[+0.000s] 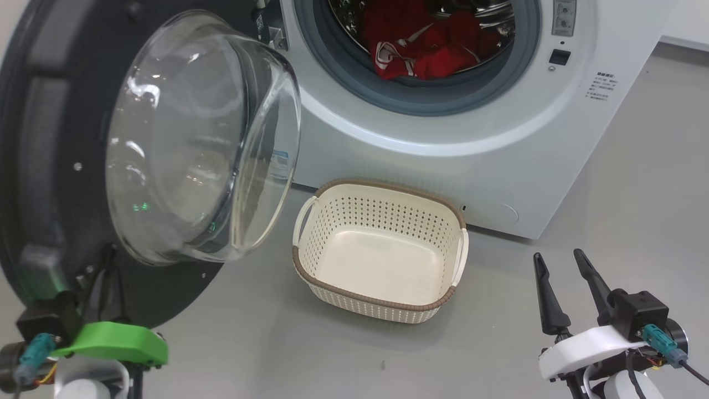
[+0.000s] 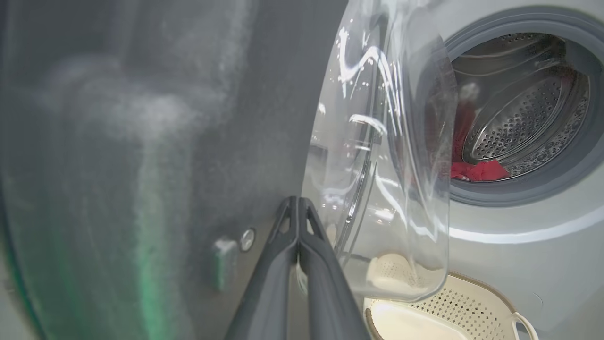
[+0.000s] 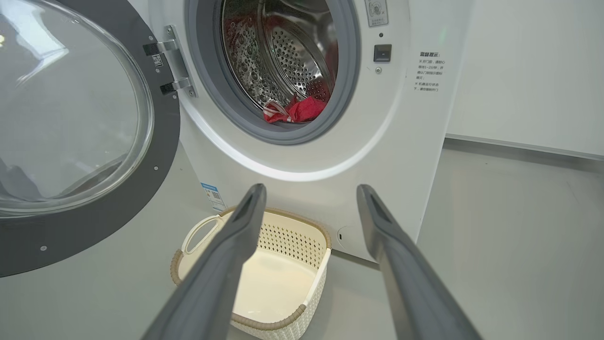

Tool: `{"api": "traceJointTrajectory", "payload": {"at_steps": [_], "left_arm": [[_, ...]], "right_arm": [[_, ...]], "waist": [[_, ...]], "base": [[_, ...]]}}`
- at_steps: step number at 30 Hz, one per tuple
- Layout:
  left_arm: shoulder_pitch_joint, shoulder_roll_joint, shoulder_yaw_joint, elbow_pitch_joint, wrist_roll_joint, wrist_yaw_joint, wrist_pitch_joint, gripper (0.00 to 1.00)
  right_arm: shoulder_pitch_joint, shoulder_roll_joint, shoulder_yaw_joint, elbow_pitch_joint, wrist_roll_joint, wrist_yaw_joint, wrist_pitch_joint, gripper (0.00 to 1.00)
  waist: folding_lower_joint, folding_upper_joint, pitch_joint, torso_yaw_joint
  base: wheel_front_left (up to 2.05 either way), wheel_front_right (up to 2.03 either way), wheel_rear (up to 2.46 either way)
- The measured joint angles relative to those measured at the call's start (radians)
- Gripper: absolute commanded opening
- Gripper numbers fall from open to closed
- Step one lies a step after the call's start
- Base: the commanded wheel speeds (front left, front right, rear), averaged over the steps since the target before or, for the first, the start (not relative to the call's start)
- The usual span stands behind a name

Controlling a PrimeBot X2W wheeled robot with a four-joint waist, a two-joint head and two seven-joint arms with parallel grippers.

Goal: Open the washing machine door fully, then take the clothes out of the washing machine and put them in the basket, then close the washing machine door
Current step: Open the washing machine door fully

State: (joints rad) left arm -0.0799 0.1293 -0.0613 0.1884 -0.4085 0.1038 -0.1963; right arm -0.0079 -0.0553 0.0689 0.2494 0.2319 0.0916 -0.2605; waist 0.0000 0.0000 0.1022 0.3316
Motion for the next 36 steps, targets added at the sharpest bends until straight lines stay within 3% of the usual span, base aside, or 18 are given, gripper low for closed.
{"api": "traceJointTrajectory", "payload": {"at_steps": [17,36], "left_arm": [[-0.092,0.035,0.163,0.112,-0.043,0.005,-0.035,0.0],[-0.11,0.034,0.164,0.158,-0.024,0.007,-0.053,0.0]], "right_arm": [[-0.034,0.0,-0.02,-0.008,-0.015,0.009,0.0,1.0],[-0.051,-0.001,-0.033,0.003,-0.032,0.013,0.0,1.0]], "waist": [[0.0,0.0,0.068,-0.023],[0.0,0.0,0.077,-0.019]], "base": [[0.0,0.0,0.0],[0.0,0.0,0.0]]}}
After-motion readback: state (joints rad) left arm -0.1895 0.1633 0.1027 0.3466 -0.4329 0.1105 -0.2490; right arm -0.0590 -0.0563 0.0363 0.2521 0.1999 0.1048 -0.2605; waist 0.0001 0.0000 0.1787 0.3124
